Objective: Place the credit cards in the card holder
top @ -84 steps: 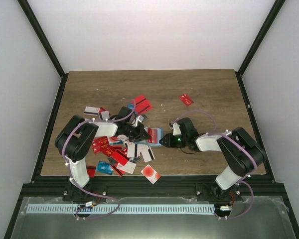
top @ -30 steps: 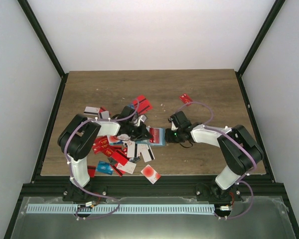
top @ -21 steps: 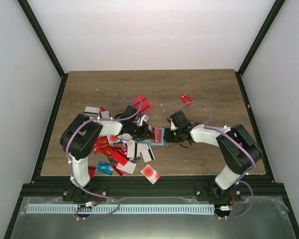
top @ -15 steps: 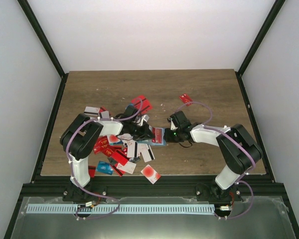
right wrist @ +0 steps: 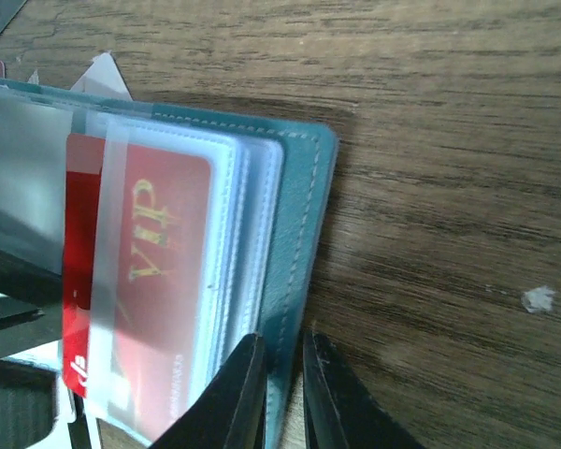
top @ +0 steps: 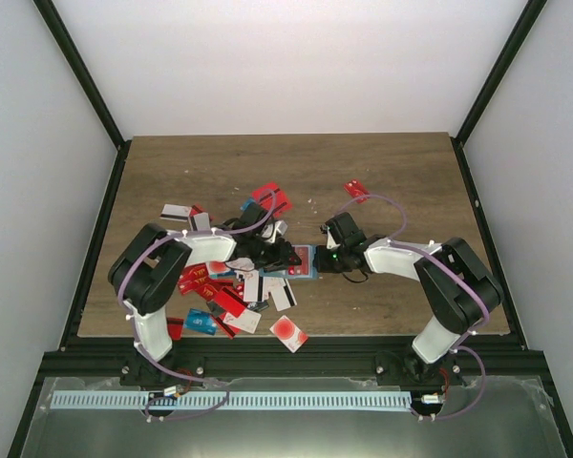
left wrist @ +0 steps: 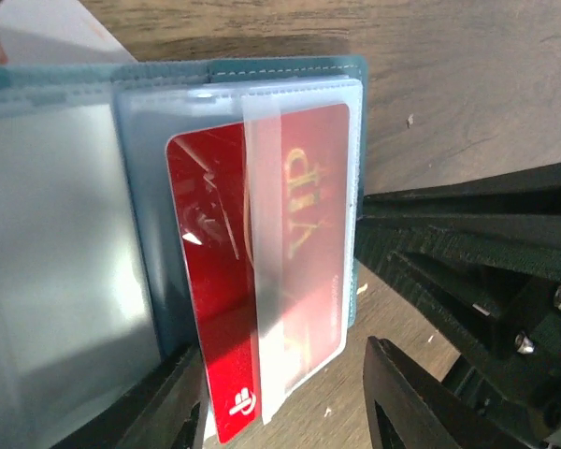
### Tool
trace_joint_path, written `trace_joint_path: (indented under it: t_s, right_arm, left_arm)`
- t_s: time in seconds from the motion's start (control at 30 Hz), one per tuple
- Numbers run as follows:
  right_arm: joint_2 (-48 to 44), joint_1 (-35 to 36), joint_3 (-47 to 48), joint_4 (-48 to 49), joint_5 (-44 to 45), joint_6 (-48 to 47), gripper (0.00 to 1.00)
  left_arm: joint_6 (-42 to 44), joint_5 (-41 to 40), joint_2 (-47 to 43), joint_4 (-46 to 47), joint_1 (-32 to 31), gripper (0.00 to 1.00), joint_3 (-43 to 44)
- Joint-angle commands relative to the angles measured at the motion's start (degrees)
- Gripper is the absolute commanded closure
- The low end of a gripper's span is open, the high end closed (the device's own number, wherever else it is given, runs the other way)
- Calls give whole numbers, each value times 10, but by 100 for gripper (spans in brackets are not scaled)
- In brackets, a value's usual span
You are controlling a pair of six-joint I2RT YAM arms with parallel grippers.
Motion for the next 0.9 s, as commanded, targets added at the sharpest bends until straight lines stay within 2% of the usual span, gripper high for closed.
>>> trace_joint_path:
  t_s: [0.0, 0.27, 0.33, 0.37, 0.4, 0.5, 0.6, 0.7, 0.87]
  right_arm:
    - [11, 7, -4, -34, 29, -7, 86]
    - [2, 3, 5, -36, 29, -13, 85]
    - [-6, 0, 7, -37, 24, -16, 85]
    - [-11, -2, 8, -37, 23, -17, 85]
    - [-16, -4, 11, -39, 20, -20, 84]
    - [-30, -10, 16, -46, 16, -24, 83]
    - [-46, -15, 23, -55, 9, -26, 81]
    - [-65, -18, 25, -62, 2, -24, 80]
    - [-96, -24, 18, -64, -11, -18, 79]
  left_arm:
    - [23, -47, -31, -73, -3, 49, -13]
    - [53, -80, -90, -147, -9, 32, 9]
    - [64, -95, -103, -164, -10, 32, 19]
    - [71, -107, -109, -170, -10, 34, 23]
    - [79, -121, -112, -176, -10, 41, 28]
    - [103, -143, -105, -176, -10, 71, 39]
    - [119, -137, -93, -158, -11, 89, 45]
    - [128, -130, -74, -147, -12, 96, 55]
    - [140, -131, -38, -138, -13, 96, 71]
